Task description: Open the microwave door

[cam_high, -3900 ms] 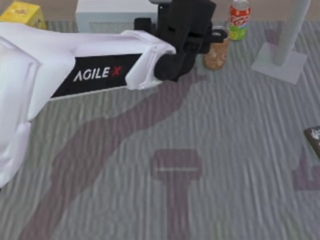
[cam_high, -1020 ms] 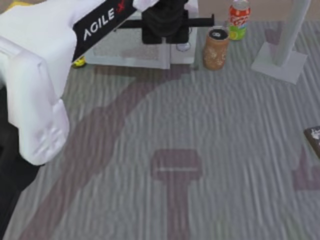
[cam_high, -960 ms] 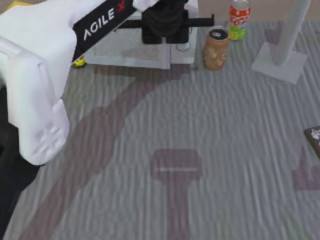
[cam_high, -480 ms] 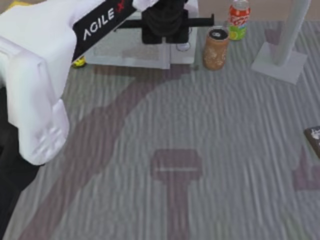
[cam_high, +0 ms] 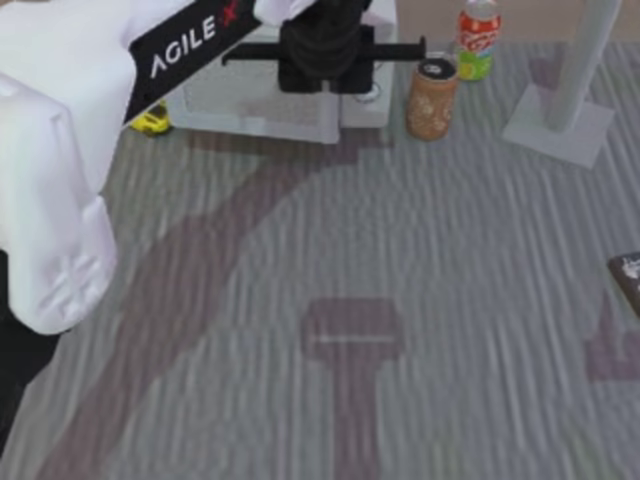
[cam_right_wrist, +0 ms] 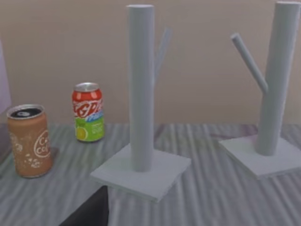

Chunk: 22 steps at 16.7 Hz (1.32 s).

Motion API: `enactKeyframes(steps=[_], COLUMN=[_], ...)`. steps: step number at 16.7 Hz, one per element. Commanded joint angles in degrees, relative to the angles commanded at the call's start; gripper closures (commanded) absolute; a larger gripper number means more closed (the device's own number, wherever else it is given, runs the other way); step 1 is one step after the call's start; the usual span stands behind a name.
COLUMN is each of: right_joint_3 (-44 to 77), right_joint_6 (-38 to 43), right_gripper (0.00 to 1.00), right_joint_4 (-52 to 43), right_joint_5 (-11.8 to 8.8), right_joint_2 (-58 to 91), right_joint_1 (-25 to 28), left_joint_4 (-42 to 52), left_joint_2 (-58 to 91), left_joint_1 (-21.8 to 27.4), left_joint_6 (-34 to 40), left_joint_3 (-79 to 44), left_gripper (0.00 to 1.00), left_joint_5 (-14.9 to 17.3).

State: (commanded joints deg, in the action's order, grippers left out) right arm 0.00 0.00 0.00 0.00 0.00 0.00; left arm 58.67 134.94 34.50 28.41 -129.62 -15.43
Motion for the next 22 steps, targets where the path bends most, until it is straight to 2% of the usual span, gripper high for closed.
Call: enactKeyframes(steps=[4, 22], right_joint_3=[0.0, 0.0], right_joint_6=[0.0, 0.0], right_gripper=[0.00, 0.00], right_joint_4=[0.0, 0.0], right_joint_5=[0.0, 0.0], right_joint_2=[0.0, 0.0], right_joint_1=[0.0, 0.0], left_joint_4=[-3.8, -4.0], left_joint_2=[-4.1, -4.3], left_joint_1=[-0.3, -0.4], left_joint_6=[-2.8, -2.9], left_joint_3=[6.9, 7.1], left_gripper=[1.00, 1.00], left_joint_5=[1.3, 1.4])
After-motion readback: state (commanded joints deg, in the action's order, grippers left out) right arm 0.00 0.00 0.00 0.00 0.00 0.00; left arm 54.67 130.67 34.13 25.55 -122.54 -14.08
